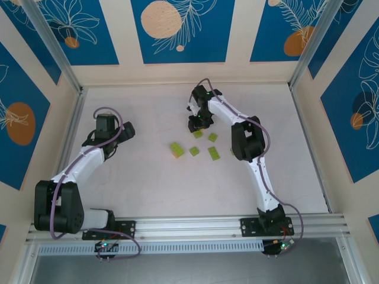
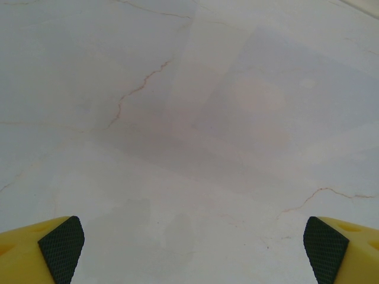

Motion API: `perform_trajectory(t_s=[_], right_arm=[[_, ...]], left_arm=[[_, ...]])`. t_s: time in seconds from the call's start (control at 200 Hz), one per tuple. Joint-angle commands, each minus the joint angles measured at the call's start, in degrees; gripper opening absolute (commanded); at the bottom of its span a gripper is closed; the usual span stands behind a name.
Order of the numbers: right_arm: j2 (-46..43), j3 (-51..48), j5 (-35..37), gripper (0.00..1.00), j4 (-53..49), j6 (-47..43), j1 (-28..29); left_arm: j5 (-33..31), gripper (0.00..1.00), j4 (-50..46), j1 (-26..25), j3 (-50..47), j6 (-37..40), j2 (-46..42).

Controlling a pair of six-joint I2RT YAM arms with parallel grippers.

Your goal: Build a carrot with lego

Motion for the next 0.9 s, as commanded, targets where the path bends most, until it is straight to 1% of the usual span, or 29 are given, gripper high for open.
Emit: perform_trajectory(t_s=[0.0,0.185,0.36,0.475,0.57,0.89], right_arm=[[-9.0,-4.72,-1.27,0.33,-0.53,0.93,2.4],[-18.38,-12.97,0.57,0.33,-0.76,2.33,7.81],[-20.91,-15.07,2.1,0.33,-2.02,6.33,13.14],[-20.37,-14.1,2.85,0.33,-2.46,8.5,15.77],[-19.0,-12.28,3.03,0.33,-2.78,9.57,16.85],[-12.99,-5.36,4.0,0.33,-5.26,9.02,17.2]], left_arm=[[1.11,0.98,-0.08,0.3,1.49,0.72,-0.41],[1.1,0.98,-0.05,0.36,1.4,0.66,-0.73],[1.42,0.98,0.12,0.36,1.31,0.48,-0.62],[1.5,0.98,0.11,0.33,1.31,0.48,-0.87],[1.55,0.98,-0.01,0.38,1.39,0.59,-0.98],[1.55,0.98,-0.12,0.33,1.49,0.66,-1.28]])
